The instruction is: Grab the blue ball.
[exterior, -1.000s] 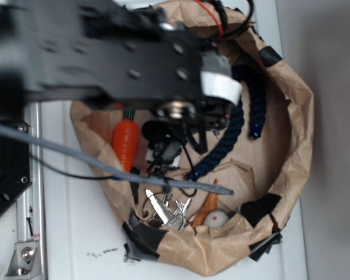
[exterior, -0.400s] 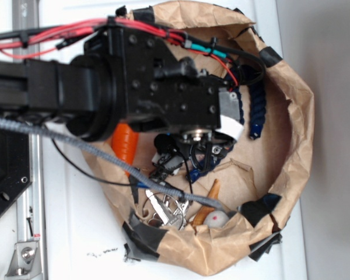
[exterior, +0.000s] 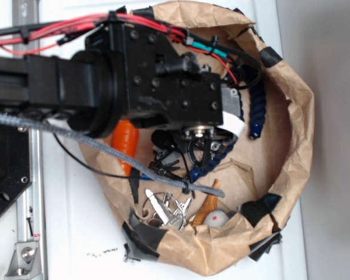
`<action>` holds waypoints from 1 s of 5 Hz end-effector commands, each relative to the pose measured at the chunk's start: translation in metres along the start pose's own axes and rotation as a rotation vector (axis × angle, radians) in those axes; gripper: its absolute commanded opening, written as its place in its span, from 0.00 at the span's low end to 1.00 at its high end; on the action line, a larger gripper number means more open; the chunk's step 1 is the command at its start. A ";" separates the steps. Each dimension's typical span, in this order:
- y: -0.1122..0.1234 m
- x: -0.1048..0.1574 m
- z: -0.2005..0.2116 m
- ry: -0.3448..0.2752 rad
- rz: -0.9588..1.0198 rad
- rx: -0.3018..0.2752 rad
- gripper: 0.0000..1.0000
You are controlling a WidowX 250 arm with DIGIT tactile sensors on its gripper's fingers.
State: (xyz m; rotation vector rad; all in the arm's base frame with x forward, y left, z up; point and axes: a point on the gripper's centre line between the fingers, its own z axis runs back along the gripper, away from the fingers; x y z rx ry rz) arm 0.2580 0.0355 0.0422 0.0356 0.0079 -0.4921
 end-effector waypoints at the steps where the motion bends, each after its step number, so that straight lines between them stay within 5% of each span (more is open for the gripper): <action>1: 0.006 0.004 0.034 -0.038 0.058 0.143 0.00; 2: -0.009 0.010 0.085 0.038 0.273 0.183 0.00; 3: -0.020 0.003 0.139 -0.164 0.527 0.011 0.00; 4: -0.012 -0.009 0.181 -0.276 0.704 -0.065 0.00; 5: -0.013 -0.013 0.170 -0.333 0.751 -0.052 0.00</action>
